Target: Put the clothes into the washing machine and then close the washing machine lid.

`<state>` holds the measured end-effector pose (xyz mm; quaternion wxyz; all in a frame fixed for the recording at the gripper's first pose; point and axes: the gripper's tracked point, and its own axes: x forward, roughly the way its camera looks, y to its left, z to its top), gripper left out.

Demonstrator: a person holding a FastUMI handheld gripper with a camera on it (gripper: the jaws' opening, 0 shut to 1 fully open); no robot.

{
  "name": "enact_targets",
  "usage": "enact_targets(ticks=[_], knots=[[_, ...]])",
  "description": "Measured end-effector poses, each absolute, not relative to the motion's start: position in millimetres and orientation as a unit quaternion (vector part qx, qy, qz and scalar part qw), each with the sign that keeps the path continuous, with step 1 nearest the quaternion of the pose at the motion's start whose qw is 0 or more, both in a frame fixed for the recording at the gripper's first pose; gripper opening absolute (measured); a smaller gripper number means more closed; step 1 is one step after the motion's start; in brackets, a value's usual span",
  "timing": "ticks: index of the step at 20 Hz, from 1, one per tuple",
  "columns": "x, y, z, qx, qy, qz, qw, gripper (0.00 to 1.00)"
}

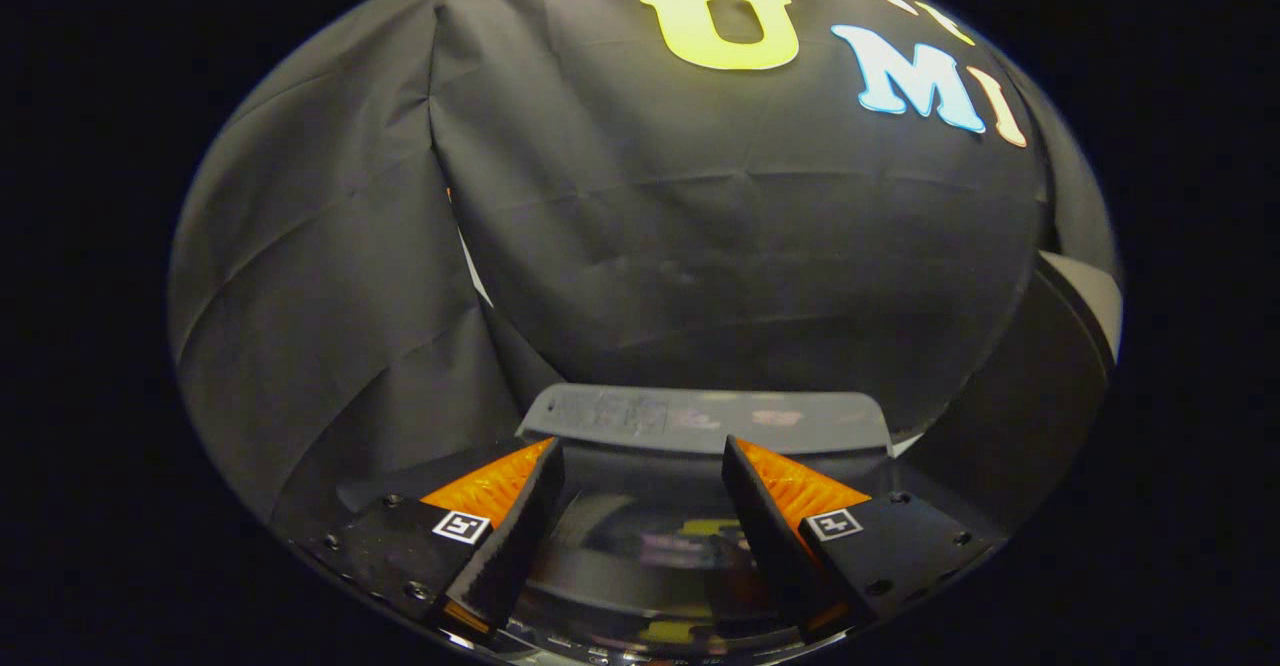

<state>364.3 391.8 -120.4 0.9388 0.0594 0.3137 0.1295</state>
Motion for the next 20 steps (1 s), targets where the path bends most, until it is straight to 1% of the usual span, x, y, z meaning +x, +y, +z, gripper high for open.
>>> enact_targets(ticks=[4, 8, 11, 15, 20], knots=[[322.9, 392.4, -150.9, 0.048, 0.329, 0.130, 0.934, 0.99], [302.8, 385.6, -140.9, 0.041, 0.310, 0.132, 0.941, 0.99], [289.0, 377.0, -115.3, 0.050, 0.272, 0.137, 0.951, 0.99], [261.8, 348.2, -57.5, 0.051, 0.204, 0.135, 0.968, 0.99], [224.2, 283.0, 8.5, 0.067, 0.133, 0.139, 0.979, 0.98]])
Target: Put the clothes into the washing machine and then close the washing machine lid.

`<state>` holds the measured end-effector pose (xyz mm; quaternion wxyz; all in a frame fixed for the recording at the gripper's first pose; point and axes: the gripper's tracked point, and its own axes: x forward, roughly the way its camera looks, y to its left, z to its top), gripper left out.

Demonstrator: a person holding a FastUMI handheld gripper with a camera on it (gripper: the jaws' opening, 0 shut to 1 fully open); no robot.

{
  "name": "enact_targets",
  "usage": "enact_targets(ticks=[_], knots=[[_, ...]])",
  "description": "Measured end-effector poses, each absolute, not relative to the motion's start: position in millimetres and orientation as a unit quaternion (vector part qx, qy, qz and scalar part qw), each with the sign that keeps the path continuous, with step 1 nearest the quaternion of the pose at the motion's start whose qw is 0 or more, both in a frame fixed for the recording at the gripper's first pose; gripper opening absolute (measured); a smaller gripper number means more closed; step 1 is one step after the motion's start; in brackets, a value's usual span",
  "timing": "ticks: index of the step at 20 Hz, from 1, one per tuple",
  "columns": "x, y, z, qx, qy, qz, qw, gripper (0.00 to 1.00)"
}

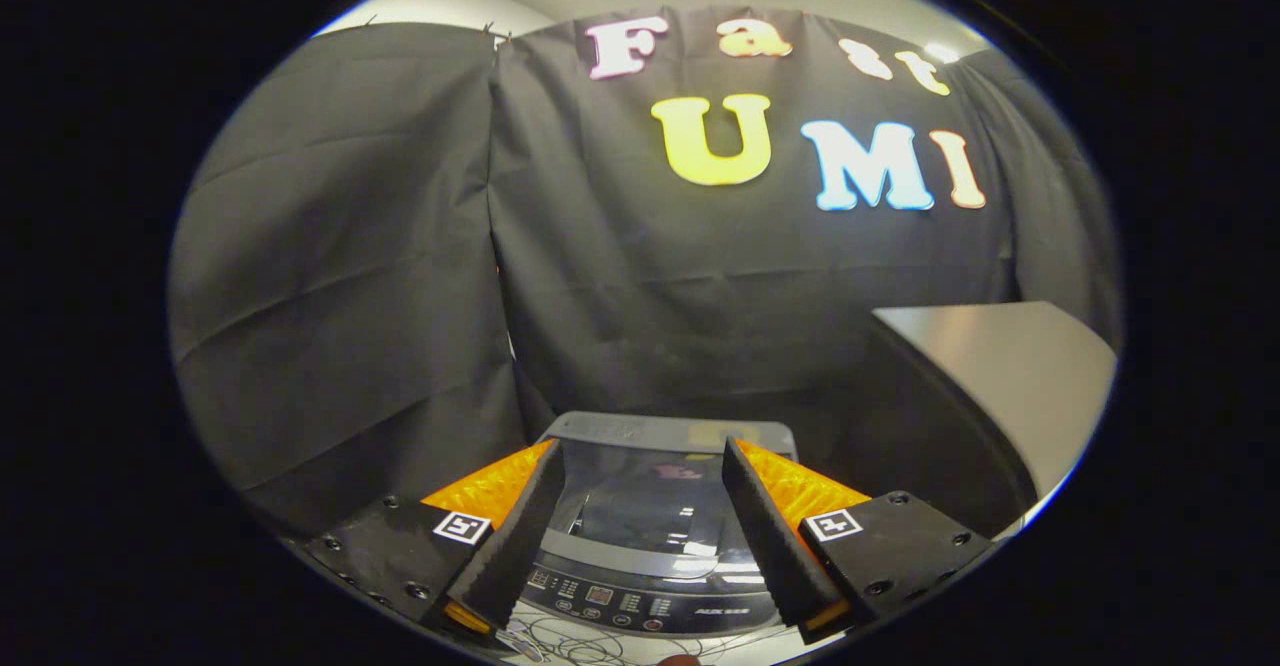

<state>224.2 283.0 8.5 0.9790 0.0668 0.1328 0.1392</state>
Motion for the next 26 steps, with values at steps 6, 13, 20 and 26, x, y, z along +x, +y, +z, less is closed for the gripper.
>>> enact_targets(ticks=[6, 13, 20, 26], knots=[[180.1, 141.6, 53.4, 0.112, 0.075, 0.096, 0.986, 0.98], [105.5, -26.0, 50.9, 0.119, 0.030, 0.056, 0.991, 0.98], [54.5, -102.8, 23.9, 0.088, 0.016, 0.010, 0.996, 0.98], [13.2, -94.6, 20.2, 0.067, 0.008, 0.025, 0.997, 0.98]])
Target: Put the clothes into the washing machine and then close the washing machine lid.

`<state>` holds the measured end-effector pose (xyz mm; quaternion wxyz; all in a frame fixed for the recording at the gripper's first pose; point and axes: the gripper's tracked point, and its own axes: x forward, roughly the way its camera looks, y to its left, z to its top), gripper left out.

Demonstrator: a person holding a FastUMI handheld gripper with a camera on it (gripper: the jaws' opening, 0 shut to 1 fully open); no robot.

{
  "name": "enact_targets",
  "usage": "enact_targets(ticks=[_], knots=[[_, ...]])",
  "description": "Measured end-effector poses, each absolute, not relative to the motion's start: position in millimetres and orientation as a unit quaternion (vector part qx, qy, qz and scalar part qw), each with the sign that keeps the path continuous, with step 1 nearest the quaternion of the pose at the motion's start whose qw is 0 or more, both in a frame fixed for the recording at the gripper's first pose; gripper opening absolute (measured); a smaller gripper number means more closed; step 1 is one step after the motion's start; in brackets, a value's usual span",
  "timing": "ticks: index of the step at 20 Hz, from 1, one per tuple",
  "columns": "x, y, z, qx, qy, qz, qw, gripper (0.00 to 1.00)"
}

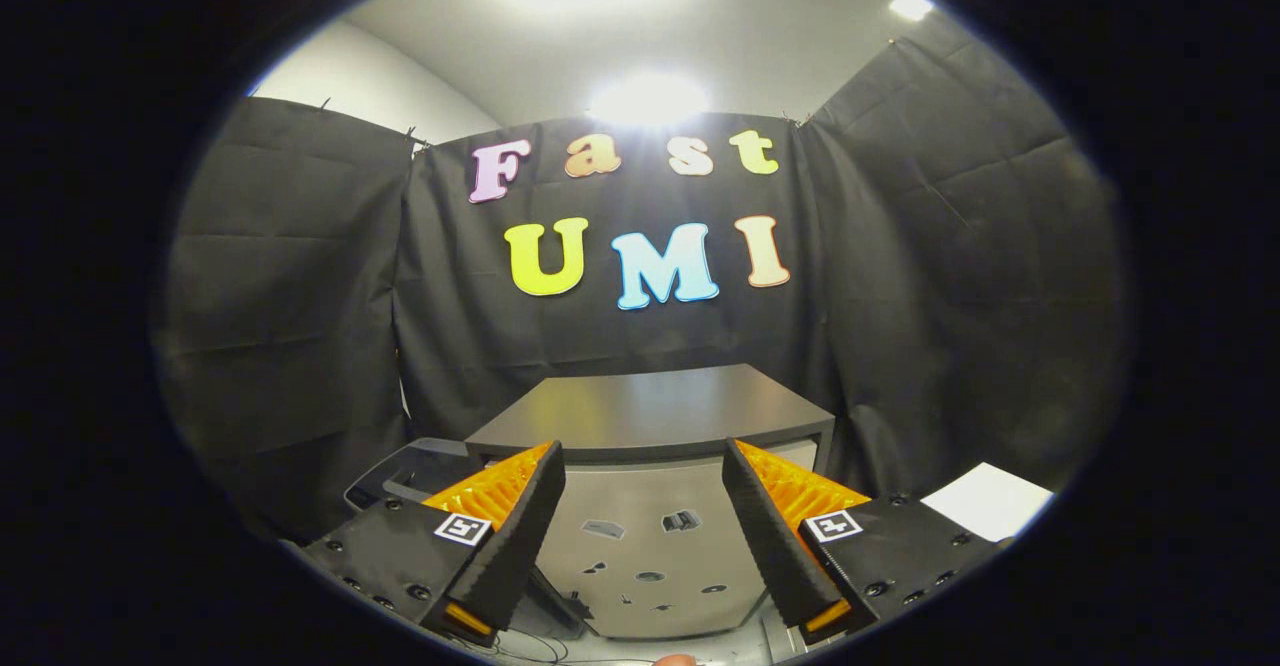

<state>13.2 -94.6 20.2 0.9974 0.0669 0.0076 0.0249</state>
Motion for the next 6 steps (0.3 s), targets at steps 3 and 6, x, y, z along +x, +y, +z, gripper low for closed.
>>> enact_targets(ticks=[3, 6], knots=[[-5.3, -87.5, 25.2, 0.043, -0.003, 0.034, 0.998, 0.98], [-20.5, -80.1, 27.6, 0.037, -0.008, 0.045, 0.998, 0.98]])
